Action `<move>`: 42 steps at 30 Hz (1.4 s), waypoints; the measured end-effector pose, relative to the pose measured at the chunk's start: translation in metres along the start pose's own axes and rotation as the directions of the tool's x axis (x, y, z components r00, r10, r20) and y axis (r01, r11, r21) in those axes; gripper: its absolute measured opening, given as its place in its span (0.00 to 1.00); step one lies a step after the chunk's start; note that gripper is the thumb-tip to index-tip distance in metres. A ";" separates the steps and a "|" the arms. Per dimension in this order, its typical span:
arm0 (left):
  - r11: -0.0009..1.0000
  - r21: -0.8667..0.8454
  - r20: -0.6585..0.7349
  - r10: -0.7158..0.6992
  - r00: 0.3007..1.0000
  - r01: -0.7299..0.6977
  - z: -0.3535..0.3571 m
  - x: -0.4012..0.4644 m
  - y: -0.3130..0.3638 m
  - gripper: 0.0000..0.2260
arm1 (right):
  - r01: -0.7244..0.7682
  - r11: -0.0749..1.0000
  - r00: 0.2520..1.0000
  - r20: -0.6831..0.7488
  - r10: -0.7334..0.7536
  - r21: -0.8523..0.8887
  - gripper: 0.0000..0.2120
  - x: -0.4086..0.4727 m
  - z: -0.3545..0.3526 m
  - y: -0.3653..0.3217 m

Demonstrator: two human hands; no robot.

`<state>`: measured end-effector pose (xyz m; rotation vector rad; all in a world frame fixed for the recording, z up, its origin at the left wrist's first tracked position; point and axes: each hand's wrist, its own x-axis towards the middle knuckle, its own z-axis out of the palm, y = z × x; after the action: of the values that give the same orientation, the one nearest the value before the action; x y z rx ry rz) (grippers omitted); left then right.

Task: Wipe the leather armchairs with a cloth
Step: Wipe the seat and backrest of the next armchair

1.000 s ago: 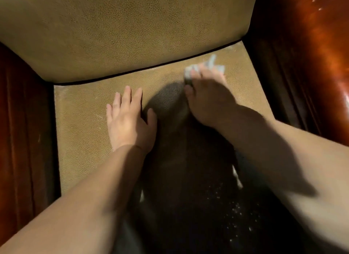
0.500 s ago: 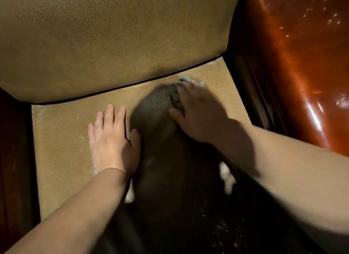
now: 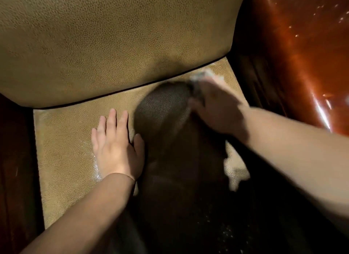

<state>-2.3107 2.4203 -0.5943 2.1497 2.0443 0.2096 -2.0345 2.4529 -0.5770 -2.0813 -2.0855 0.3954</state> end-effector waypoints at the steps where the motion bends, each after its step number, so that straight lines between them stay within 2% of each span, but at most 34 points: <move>1: 1.000 0.002 -0.009 0.001 1.000 -0.001 0.002 0.001 -0.001 0.31 | -0.108 0.994 0.994 0.005 0.108 -0.022 0.28 0.027 -0.006 0.013; 3: 1.000 -0.003 0.006 -0.006 1.000 0.006 0.006 0.000 -0.001 0.32 | -0.343 0.938 0.938 0.043 0.345 -0.045 0.31 0.056 -0.010 0.025; 4: 1.000 -0.005 0.020 -0.003 1.000 0.003 0.006 0.000 0.000 0.32 | -0.345 0.935 0.937 0.022 0.347 -0.078 0.32 0.052 -0.003 0.017; 5: 1.000 -0.009 0.030 0.002 1.000 -0.002 0.007 0.000 0.001 0.32 | -0.295 0.952 0.955 0.009 0.296 -0.078 0.32 0.034 0.006 0.000; 7: 1.000 -0.021 0.045 0.000 0.999 0.001 0.005 0.000 0.000 0.32 | -0.077 0.997 0.996 0.035 0.077 -0.010 0.35 -0.029 0.014 -0.044; 9: 0.999 -0.032 0.049 -0.003 0.999 0.004 0.002 0.000 -0.002 0.33 | 0.124 0.991 0.989 0.076 -0.128 0.053 0.37 -0.087 0.017 -0.066; 11: 0.999 -0.052 0.024 0.009 1.000 -0.007 0.002 0.002 -0.003 0.33 | 0.202 0.973 0.971 0.103 -0.214 0.113 0.33 -0.099 0.014 -0.056; 12: 0.998 -0.064 0.009 0.021 1.000 -0.021 0.002 0.003 -0.002 0.32 | 0.199 0.975 0.975 0.079 -0.207 0.101 0.30 -0.091 0.012 -0.042; 13: 0.996 -0.083 -0.004 0.035 0.999 -0.036 0.003 0.003 -0.002 0.32 | 0.132 0.989 0.988 0.077 -0.137 0.074 0.29 -0.077 0.005 -0.028; 15: 0.990 -0.130 -0.030 0.058 0.998 -0.062 0.005 0.004 -0.002 0.31 | -0.147 0.988 0.988 0.045 0.145 0.046 0.30 -0.045 -0.006 0.002; 17: 0.988 -0.138 -0.032 0.065 0.997 -0.068 0.007 0.002 -0.005 0.31 | -0.412 0.911 0.911 0.019 0.412 -0.019 0.31 -0.032 -0.004 0.000; 18: 0.988 -0.133 -0.015 0.077 0.997 -0.078 0.004 0.000 -0.008 0.31 | -0.446 0.895 0.895 0.005 0.446 -0.020 0.32 -0.041 0.002 -0.020; 19: 0.988 -0.133 0.007 0.079 0.997 -0.077 0.005 0.001 -0.009 0.31 | -0.392 0.920 0.920 -0.012 0.392 0.011 0.31 -0.056 0.015 -0.044; 22: 0.977 -0.147 0.089 0.167 0.982 -0.153 -0.002 0.002 -0.013 0.29 | -0.010 0.998 0.997 -0.074 0.014 0.060 0.25 -0.137 0.044 -0.124; 24: 0.931 -0.190 0.137 0.341 0.930 -0.313 -0.007 -0.005 -0.015 0.28 | 0.164 0.985 0.984 0.062 -0.167 0.047 0.23 -0.167 0.036 -0.128; 25: 0.903 -0.197 0.160 0.413 0.896 -0.381 -0.009 -0.013 -0.016 0.28 | 0.214 0.976 0.971 0.121 -0.208 -0.038 0.24 -0.171 0.032 -0.112; 26: 0.891 -0.185 0.179 0.446 0.877 -0.415 -0.011 -0.021 -0.015 0.29 | 0.202 0.971 0.971 0.155 -0.182 -0.124 0.24 -0.169 0.027 -0.086; 27: 0.893 -0.162 0.190 0.445 0.875 -0.420 -0.013 -0.028 -0.015 0.29 | 0.099 0.980 0.982 0.173 -0.070 -0.170 0.26 -0.163 0.018 -0.058; 28: 0.902 -0.142 0.191 0.429 0.883 -0.408 -0.015 -0.033 -0.014 0.30 | -0.058 0.982 0.988 0.130 0.082 -0.177 0.27 -0.155 0.007 -0.030; 29: 0.912 -0.135 0.188 0.408 0.893 -0.388 -0.017 -0.037 -0.012 0.30 | -0.256 0.954 0.956 0.103 0.273 -0.153 0.28 -0.145 -0.003 -0.012; 30: 0.924 -0.137 0.193 0.379 0.905 -0.357 -0.018 -0.039 -0.008 0.30 | -0.435 0.893 0.893 0.075 0.445 -0.118 0.27 -0.136 -0.009 -0.007; 31: 0.939 -0.133 0.213 0.340 0.916 -0.318 -0.020 -0.042 -0.003 0.31 | -0.536 0.839 0.839 0.052 0.542 -0.096 0.24 -0.131 -0.009 -0.020; 32: 0.954 -0.117 0.236 0.297 0.925 -0.276 -0.021 -0.044 0.002 0.31 | -0.569 0.820 0.822 0.004 0.570 -0.059 0.22 -0.130 -0.007 -0.040; 33: 0.965 -0.094 0.248 0.261 0.933 -0.244 -0.020 -0.047 0.007 0.32 | -0.499 0.866 0.864 -0.098 0.494 -0.029 0.21 -0.136 -0.002 -0.066; 34: 0.969 -0.079 0.246 0.246 0.938 -0.233 -0.019 -0.051 0.010 0.33 | -0.378 0.926 0.912 -0.177 0.370 -0.013 0.21 -0.148 0.009 -0.093; 35: 0.967 -0.075 0.226 0.253 0.941 -0.242 -0.017 -0.055 0.013 0.35 | -0.235 0.972 0.955 -0.189 0.230 -0.004 0.22 -0.167 0.022 -0.114; 37: 0.962 -0.076 0.170 0.271 0.947 -0.261 -0.013 -0.058 0.012 0.36 | -0.050 0.999 0.998 -0.034 0.051 0.015 0.22 -0.195 0.035 -0.129; 38: 0.962 -0.073 0.151 0.270 0.951 -0.262 -0.011 -0.057 0.012 0.36 | -0.012 1.000 1.000 -0.012 0.013 0.020 0.22 -0.199 0.037 -0.116; 39: 0.963 -0.068 0.146 0.267 0.953 -0.260 -0.009 -0.058 0.012 0.36 | -0.029 0.999 0.998 -0.046 0.030 0.026 0.22 -0.197 0.039 -0.094; 42: 0.961 -0.051 0.125 0.275 0.953 -0.271 -0.001 -0.060 0.014 0.35 | -0.363 0.932 0.930 -0.065 0.363 0.002 0.24 -0.177 0.020 -0.028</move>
<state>-2.2999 2.3598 -0.5894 2.3523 1.6581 0.1308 -2.0650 2.2749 -0.5758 -2.4535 -1.6641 0.3587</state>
